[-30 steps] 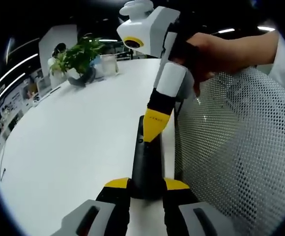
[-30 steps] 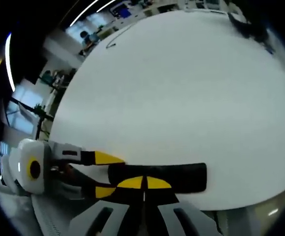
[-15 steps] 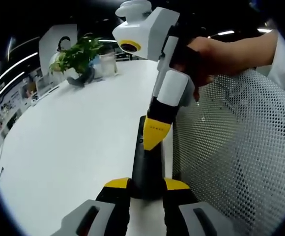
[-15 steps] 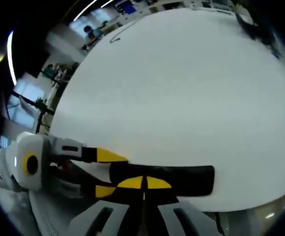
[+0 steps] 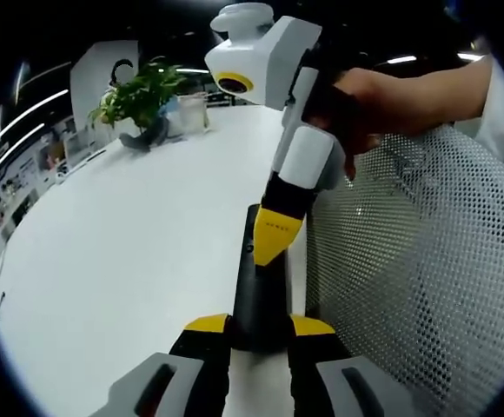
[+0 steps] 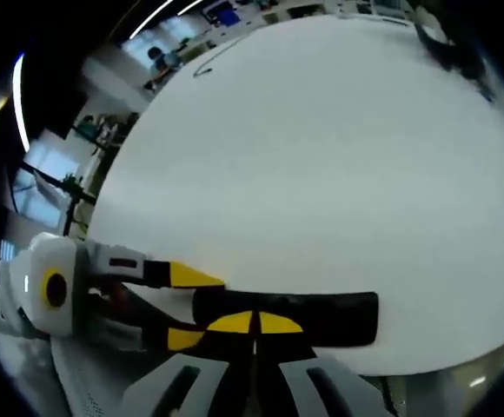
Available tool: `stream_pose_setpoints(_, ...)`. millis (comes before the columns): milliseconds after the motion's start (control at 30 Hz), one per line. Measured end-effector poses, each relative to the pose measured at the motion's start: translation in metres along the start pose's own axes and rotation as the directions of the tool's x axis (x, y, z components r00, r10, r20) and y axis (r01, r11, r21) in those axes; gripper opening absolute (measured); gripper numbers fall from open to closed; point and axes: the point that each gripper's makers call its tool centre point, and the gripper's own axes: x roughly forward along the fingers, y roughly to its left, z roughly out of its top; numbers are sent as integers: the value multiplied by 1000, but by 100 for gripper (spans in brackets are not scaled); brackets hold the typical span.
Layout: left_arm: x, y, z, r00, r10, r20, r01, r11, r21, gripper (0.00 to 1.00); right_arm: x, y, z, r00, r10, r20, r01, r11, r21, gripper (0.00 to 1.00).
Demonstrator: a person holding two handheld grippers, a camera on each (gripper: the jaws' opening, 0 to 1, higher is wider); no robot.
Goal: Press the specified remote control buttons in sequence, fully releasing each button before pressing the next.
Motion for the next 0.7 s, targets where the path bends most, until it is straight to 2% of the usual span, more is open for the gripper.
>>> stream_pose_setpoints(133, 0, 0, 0, 1000, 1, 1, -1, 1000, 0, 24, -1, 1, 0, 1000, 11, -4, -11, 1000, 4, 0)
stream_pose_setpoints(400, 0, 0, 0, 1000, 7, 9, -7, 1000, -9, 25, 2, 11, 2, 999, 34, 4, -33, 998, -58, 0)
stream_pose_setpoints(500, 0, 0, 1, 1000, 7, 13, -7, 1000, -11, 25, 5, 7, -1, 1000, 8, -12, -9, 996, -85, 0)
stream_pose_setpoints(700, 0, 0, 1, 1000, 20, 20, -19, 1000, -21, 25, 4, 6, 0, 1000, 12, -5, -12, 996, -88, 0)
